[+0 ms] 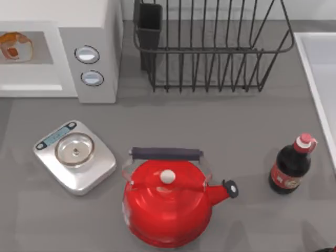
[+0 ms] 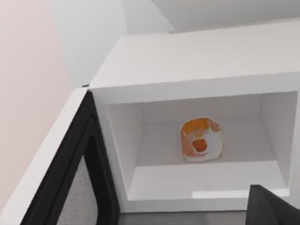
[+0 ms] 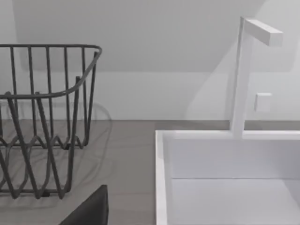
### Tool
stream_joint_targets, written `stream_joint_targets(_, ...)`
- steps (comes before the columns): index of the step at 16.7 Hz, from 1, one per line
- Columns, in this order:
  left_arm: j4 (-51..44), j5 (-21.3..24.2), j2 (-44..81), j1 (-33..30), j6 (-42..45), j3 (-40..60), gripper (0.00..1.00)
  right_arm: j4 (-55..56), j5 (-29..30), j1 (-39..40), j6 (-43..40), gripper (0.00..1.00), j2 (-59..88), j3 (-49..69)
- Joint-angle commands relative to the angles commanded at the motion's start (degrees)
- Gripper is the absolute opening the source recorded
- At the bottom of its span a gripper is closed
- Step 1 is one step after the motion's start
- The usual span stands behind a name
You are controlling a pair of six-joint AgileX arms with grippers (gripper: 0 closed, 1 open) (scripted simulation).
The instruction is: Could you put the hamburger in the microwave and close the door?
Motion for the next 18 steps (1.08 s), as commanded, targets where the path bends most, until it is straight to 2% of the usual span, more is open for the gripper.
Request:
stream_joint_targets(5, -5.18, 5.62, 24.46, 9.38, 11.24, 15.69, 0.00, 0.00, 0.00, 0.00, 0.00, 1.00, 0.00, 0.00)
stream_joint_targets(11, -11.85, 12.20, 46.98, 18.42, 23.71, 29.55, 0.00, 0.00, 0.00, 0.00, 0.00, 1.00, 0.00, 0.00)
stream_joint_targets(18, -20.50, 19.65, 80.28, 31.09, 38.08, 47.29, 0.00, 0.00, 0.00, 0.00, 0.00, 1.00, 0.00, 0.00)
